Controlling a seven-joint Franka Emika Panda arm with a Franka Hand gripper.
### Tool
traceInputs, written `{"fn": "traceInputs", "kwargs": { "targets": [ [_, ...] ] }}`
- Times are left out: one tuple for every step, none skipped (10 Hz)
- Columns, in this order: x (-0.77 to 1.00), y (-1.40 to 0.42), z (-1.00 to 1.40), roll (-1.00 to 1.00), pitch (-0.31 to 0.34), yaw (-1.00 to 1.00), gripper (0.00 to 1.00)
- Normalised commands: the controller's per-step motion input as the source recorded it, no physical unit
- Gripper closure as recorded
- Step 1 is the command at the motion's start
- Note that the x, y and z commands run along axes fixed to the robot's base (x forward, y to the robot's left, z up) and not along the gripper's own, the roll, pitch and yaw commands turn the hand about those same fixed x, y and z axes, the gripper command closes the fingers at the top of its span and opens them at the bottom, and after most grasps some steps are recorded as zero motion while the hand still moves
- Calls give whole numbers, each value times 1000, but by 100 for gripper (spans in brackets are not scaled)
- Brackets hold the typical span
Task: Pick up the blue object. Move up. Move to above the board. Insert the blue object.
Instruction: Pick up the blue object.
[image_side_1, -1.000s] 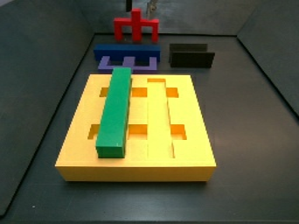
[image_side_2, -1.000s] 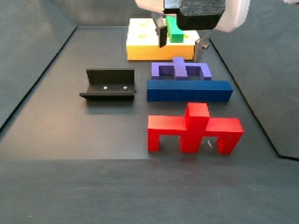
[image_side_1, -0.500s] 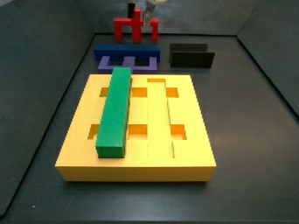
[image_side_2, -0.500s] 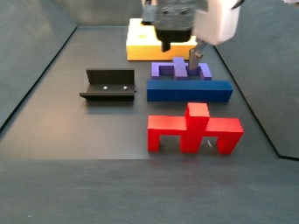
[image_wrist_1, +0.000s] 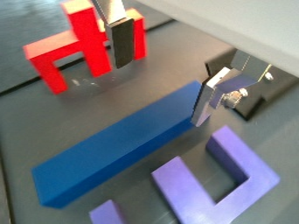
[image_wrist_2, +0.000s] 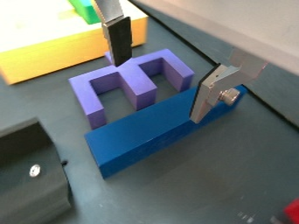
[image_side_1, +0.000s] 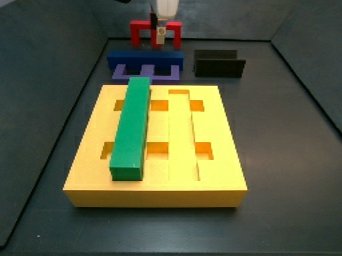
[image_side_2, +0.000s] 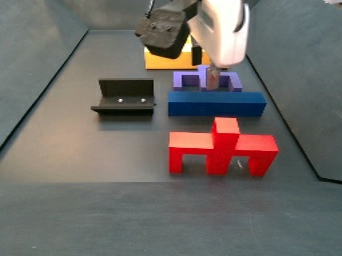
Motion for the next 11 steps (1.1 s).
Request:
{"fn": "traceInputs", "kwargs": {
  "targets": [
    [-203, 0, -191, 0, -46, -829, 0],
    [-474, 0, -277, 23, -66, -520, 0],
    [-229, 34, -331, 47, 0, -117, 0],
    [-177, 0, -406, 34, 0, -220, 0],
    [-223, 40, -351, 30, 0, -134, 0],
    [-203, 49, -337, 9, -1, -49, 0],
    [-134, 49, -326, 0, 0, -97, 0],
    [-111, 137, -231, 0, 0, -174, 0],
    [-143, 229, -100, 0, 0, -246, 0],
    [-191, 163, -71, 0, 0, -274, 0],
    [-146, 89, -114, 0, 0, -246, 0]
  ]
}}
